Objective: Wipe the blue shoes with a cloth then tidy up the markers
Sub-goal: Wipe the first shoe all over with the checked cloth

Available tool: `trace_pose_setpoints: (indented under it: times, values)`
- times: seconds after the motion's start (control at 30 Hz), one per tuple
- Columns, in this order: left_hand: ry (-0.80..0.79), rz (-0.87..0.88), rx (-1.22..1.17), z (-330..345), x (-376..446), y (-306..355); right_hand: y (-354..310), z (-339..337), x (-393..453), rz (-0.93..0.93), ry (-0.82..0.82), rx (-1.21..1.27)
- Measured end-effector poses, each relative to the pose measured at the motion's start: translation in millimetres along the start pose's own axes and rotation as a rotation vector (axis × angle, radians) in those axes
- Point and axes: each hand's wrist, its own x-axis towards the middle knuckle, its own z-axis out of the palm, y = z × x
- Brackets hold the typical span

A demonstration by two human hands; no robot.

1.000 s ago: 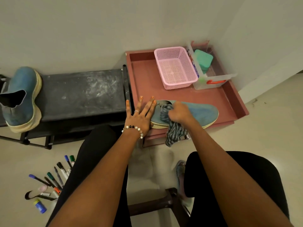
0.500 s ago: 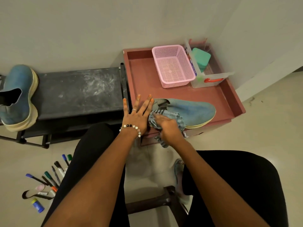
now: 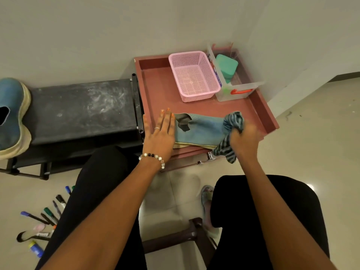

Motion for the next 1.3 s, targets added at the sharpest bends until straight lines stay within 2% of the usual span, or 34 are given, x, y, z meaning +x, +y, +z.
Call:
trace_pose_setpoints:
  times: [0.1,0.17,0.23,0.3,0.37,0.5,0.6,0.67,0.77,0.87,0.93,1.0,1.1,1.23,1.3]
  values:
    - [0.119,0.106,0.064,7,-10,16,-9,35,-14,-0.264,-0.126,-0.098]
    - [0.135,0.185,0.078,14,-21,25,-6,59,-27,-0.425,-0.373,-0.329]
    - [0.047,0.211,0.101,20,-32,30,-1,70,-38,-0.515,-0.622,-0.502]
    - [-0.07,0.191,0.053,27,-37,26,6,66,-38,-0.556,-0.694,-0.588]
    - [-0.048,0.169,0.017,34,-35,23,15,53,-31,-0.504,-0.643,-0.712]
    - [-0.046,0.144,-0.069,31,-31,27,28,35,-24,-0.263,-0.483,-0.875]
    - [-0.22,0.135,-0.111,20,-32,30,8,49,-33,-0.18,-0.497,-0.847]
    - [-0.234,0.127,-0.088,17,-31,30,-8,66,-38,-0.15,-0.517,-0.748]
    - [-0.249,0.111,-0.077,16,-28,29,-20,86,-43,-0.255,-0.55,-0.548]
    - [-0.256,0.118,-0.041,15,-28,30,-9,74,-34,-0.397,-0.668,-0.447]
    - [-0.241,0.118,-0.056,13,-28,31,7,58,-21,-0.376,-0.68,-0.49]
    - [-0.249,0.114,-0.073,13,-29,31,16,50,-18,-0.316,-0.581,-0.618]
    - [-0.256,0.098,-0.077,19,-28,33,-8,64,-30,-0.23,-0.562,-0.797]
    - [-0.246,0.092,-0.102,17,-28,32,-21,90,-35,-0.298,-0.559,-0.655]
    - [-0.253,0.112,-0.081,15,-29,33,-7,83,-29,-0.372,-0.637,-0.53]
